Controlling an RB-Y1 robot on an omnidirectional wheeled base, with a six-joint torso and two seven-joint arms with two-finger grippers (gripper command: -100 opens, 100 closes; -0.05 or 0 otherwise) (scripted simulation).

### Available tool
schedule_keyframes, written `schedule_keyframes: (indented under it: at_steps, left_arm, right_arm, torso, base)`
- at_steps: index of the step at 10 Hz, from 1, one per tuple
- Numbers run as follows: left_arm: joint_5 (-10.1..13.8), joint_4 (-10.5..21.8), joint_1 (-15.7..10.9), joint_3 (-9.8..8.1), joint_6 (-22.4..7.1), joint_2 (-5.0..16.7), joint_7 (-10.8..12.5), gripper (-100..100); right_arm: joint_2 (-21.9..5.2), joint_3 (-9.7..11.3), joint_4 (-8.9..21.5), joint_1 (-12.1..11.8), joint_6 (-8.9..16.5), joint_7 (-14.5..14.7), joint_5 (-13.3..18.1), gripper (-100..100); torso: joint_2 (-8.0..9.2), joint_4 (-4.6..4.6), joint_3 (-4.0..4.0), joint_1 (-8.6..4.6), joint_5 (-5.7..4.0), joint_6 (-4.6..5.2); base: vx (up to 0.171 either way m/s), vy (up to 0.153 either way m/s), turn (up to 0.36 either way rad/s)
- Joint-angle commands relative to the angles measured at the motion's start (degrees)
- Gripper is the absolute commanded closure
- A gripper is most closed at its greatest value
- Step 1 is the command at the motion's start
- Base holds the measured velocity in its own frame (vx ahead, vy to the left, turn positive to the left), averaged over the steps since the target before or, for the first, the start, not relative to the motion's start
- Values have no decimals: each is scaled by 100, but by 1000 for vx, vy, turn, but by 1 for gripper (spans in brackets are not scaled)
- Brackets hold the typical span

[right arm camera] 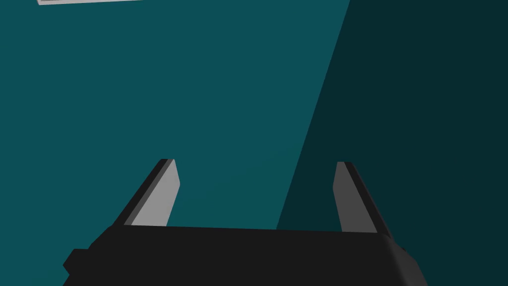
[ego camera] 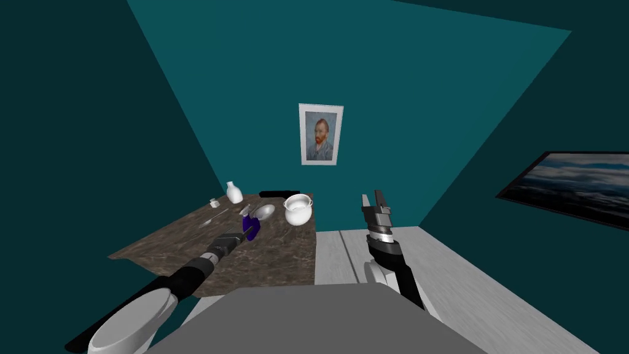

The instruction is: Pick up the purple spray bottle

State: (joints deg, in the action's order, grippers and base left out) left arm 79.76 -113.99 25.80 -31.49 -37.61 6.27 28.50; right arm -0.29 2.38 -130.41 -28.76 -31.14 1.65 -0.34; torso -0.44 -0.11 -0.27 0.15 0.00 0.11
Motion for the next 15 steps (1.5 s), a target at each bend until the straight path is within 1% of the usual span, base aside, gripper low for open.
schedule_keyframes:
  at_steps: [1, 3, 4, 5, 6, 7, 8, 9, 10, 12, 13, 14, 15]
  left_arm:
    - [-286, 286, -286, 259, 286, -60, 152, -100]
    - [-318, 664, -628, 259, 325, -60, 152, -100]
    - [-318, 718, -685, 259, 325, -60, 152, -100]
    - [-565, 957, -902, 519, 617, -120, 304, -100]
    - [-636, 1157, -1072, 519, 651, -120, 304, -100]
    - [-636, 1352, -1283, 519, 651, -120, 304, -100]
    - [-636, 1436, -1370, 519, 651, -120, 304, -100]
    - [-909, 1659, -1585, 778, 938, -180, 456, -100]
    - [-955, 1831, -1724, 778, 976, -180, 456, -100]
    - [-955, 2154, -2055, 778, 976, -180, 456, -100]
    - [-1219, 2345, -2241, 1037, 1248, -240, 608, -100]
    - [-1273, 2650, -2518, 1037, 1302, -240, 608, -100]
    - [-1273, 2857, -2714, 1037, 1302, -240, 608, -100]
  right_arm:
    - [0, 0, 0, 0, 0, 0, 0, 0]
    - [-1, -1, 0, 2, 0, 0, 0, 0]
    - [-1, 0, 1, 2, 1, 0, 0, 0]
    - [0, 0, 1, 1, 0, 0, 0, 0]
    - [-1, -1, 0, 1, 0, 0, 0, 0]
    - [-1, -1, 1, 1, 0, 0, 0, 0]
    - [0, 0, 1, 1, 0, 0, 0, 0]
    - [0, 0, 1, 1, 0, 0, 0, 0]
    - [-1, -1, 0, 1, 0, 0, 0, 0]
    - [0, 0, 1, 2, 1, 0, 0, 0]
    - [0, 0, 1, 1, 0, 0, 0, 0]
    - [0, -1, 0, 1, 0, 0, 0, 0]
    - [-1, 0, 1, 2, 0, 0, 0, 0]
  torso:
    - [0, 0, 0, 0, 0, 0]
    - [49, 10, 28, 31, 7, 0]
    - [46, 11, 27, 30, 7, 1]
    - [31, 8, 19, 21, 6, 0]
    - [43, 9, 24, 29, 7, -2]
    - [47, 11, 28, 31, 7, 0]
    - [37, 9, 23, 24, 6, 1]
    - [26, 7, 16, 16, 4, 0]
    - [39, 8, 22, 30, 7, -3]
    - [40, 10, 24, 26, 7, 1]
    - [25, 7, 15, 15, 4, 0]
    - [37, 8, 21, 24, 5, -2]
    - [47, 11, 28, 33, 8, 0]
  base:
    - [-62, 31, 167]
    - [-101, 58, 41]
    - [-25, 23, -16]
    - [-87, 53, 163]
    - [-97, 57, 104]
    - [-52, 36, -6]
    - [-15, 15, -21]
    - [-76, 65, 197]
    - [-105, 73, 83]
    - [-39, 23, -21]
    - [-80, 39, 178]
    - [-109, 69, 91]
    - [-56, 51, -15]
